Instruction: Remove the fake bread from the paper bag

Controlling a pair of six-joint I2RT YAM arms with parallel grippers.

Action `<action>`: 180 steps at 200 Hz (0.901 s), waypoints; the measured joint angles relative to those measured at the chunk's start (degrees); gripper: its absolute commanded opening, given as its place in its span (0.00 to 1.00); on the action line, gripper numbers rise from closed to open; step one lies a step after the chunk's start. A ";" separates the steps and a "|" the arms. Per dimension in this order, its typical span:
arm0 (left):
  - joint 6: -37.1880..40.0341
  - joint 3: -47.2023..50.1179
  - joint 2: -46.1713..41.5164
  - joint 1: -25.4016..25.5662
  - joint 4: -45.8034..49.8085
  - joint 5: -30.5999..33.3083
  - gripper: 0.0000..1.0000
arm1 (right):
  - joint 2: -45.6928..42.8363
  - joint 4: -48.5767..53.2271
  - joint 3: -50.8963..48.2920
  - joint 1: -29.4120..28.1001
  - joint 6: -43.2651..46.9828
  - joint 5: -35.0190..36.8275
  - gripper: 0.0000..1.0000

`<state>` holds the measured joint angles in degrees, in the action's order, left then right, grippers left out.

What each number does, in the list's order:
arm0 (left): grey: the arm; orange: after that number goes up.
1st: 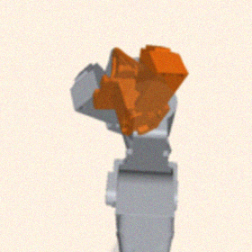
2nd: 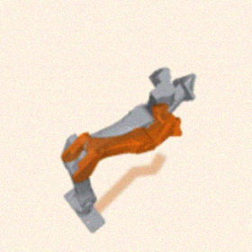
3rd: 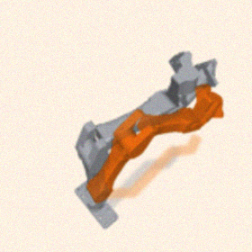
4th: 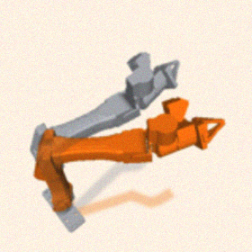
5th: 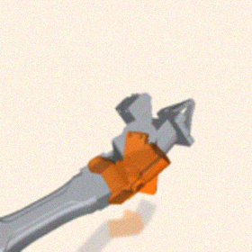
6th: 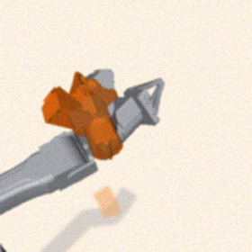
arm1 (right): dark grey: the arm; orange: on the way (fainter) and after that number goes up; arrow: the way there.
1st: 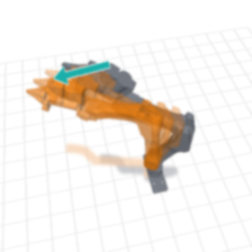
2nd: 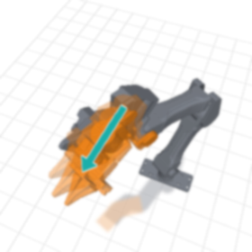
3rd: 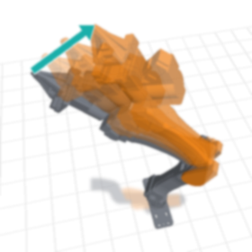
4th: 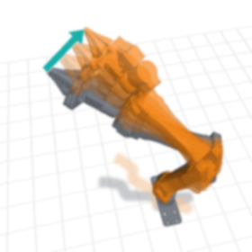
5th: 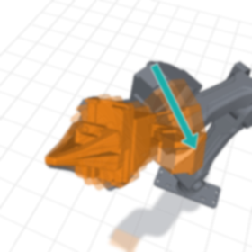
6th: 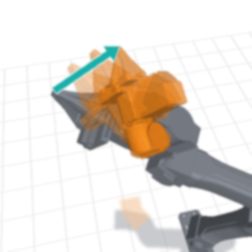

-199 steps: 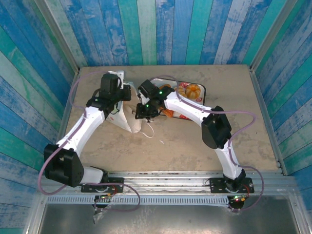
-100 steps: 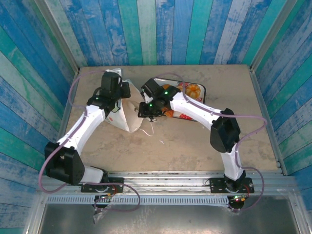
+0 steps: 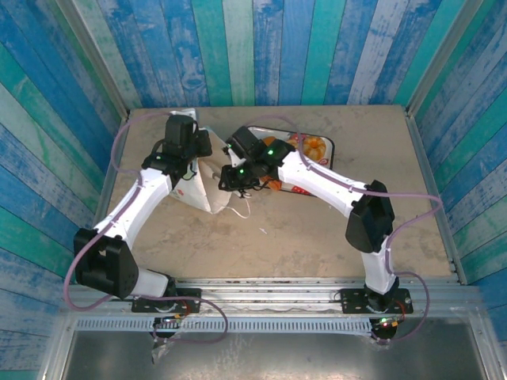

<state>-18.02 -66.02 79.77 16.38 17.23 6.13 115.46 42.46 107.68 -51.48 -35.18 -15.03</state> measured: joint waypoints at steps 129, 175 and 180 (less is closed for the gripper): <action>1.90 1.33 -0.13 0.02 -2.40 -5.70 0.02 | 9.70 0.63 2.91 -0.55 -0.44 1.42 0.41; 2.93 1.84 -0.44 0.02 -2.27 -6.27 0.02 | 10.23 0.35 3.65 -0.17 -1.33 2.25 0.43; 2.99 1.84 -0.48 0.02 -2.23 -6.27 0.02 | 10.21 0.22 3.65 -0.07 -1.46 2.23 0.43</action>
<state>-15.03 -64.18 79.29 16.40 15.00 -0.14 125.67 42.68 111.33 -51.55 -36.64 -12.80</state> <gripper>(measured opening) 0.053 0.426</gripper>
